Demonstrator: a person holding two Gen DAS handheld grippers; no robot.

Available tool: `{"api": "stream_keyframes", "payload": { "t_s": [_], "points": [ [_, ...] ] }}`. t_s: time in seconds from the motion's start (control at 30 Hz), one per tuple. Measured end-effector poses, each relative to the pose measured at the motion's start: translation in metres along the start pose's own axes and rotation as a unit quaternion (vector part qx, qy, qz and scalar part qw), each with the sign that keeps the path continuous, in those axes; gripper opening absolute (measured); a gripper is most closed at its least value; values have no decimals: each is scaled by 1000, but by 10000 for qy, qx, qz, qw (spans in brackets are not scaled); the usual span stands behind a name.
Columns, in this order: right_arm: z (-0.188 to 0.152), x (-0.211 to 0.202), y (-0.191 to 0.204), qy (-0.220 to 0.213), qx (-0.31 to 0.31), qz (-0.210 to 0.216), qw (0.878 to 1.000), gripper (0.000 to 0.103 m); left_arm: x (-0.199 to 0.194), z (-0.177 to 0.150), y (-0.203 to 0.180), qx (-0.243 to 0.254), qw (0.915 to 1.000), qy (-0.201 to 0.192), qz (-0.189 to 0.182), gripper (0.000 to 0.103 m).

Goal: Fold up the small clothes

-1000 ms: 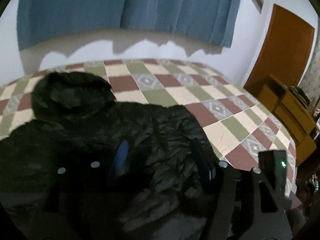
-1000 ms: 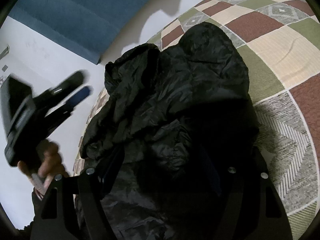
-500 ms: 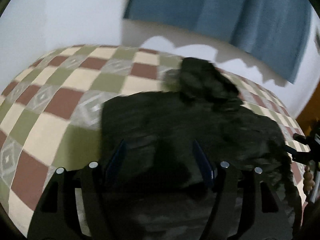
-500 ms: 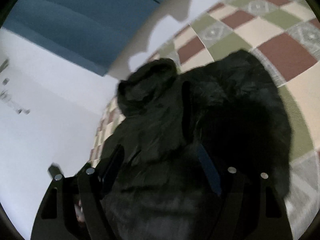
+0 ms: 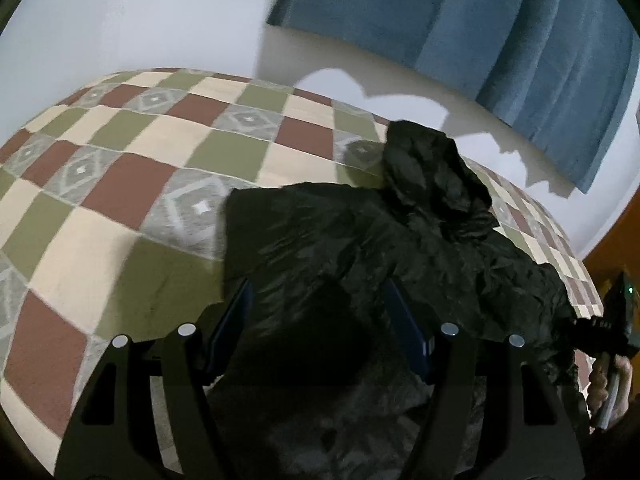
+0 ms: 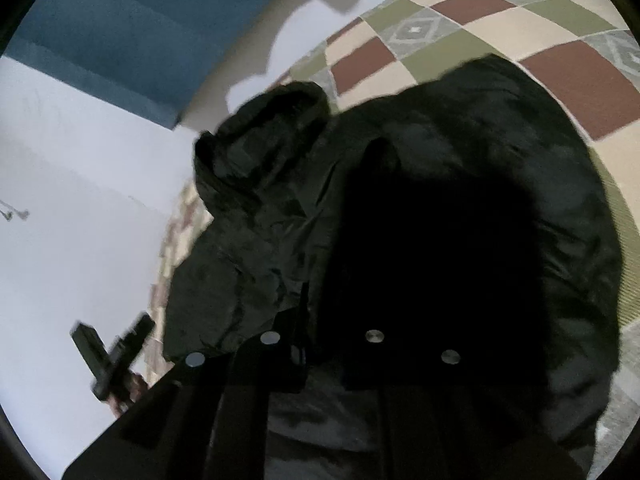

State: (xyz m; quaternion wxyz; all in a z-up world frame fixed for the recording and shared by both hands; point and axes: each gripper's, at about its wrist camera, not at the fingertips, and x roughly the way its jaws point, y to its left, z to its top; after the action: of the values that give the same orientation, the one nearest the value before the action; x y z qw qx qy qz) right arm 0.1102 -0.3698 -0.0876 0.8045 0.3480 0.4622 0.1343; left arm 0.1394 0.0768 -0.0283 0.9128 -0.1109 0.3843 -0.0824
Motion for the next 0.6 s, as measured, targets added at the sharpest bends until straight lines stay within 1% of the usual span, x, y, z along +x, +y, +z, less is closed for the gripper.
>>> {"api": "stream_keyframes", "payload": {
  "t_s": [0.07, 0.1, 0.13, 0.17, 0.2, 0.27, 0.47, 0.53, 0.6],
  "points": [
    [-2, 1, -7, 44, 34, -33, 10000, 10, 14, 0, 1, -42, 9998, 188, 35, 68],
    [-3, 1, -10, 61, 66, -8, 10000, 10, 27, -1, 7, -152, 9991, 390, 105, 68],
    [-3, 2, -13, 83, 77, 4, 9999, 10, 36, -2, 11, -217, 9981, 546, 210, 66],
    [-5, 3, -14, 103, 70, 2, 9999, 10, 46, -5, 17, -258, 9960, 739, 431, 62],
    [-4, 5, -15, 118, 69, -6, 9999, 10, 52, -8, 22, -268, 9945, 852, 541, 61],
    [-6, 9, -19, 173, 94, -7, 9998, 10, 63, -15, 29, -214, 9925, 1016, 641, 59],
    [-5, 14, -26, 278, 177, 117, 9994, 10, 67, -20, 26, 116, 9918, 954, 846, 60],
    [-4, 8, -22, 260, 64, 105, 9996, 10, 59, -17, 27, 63, 9930, 883, 783, 59],
    [-4, -7, -18, 169, -85, 32, 9998, 16, 44, -13, 30, -57, 9943, 764, 739, 59]
  ]
}}
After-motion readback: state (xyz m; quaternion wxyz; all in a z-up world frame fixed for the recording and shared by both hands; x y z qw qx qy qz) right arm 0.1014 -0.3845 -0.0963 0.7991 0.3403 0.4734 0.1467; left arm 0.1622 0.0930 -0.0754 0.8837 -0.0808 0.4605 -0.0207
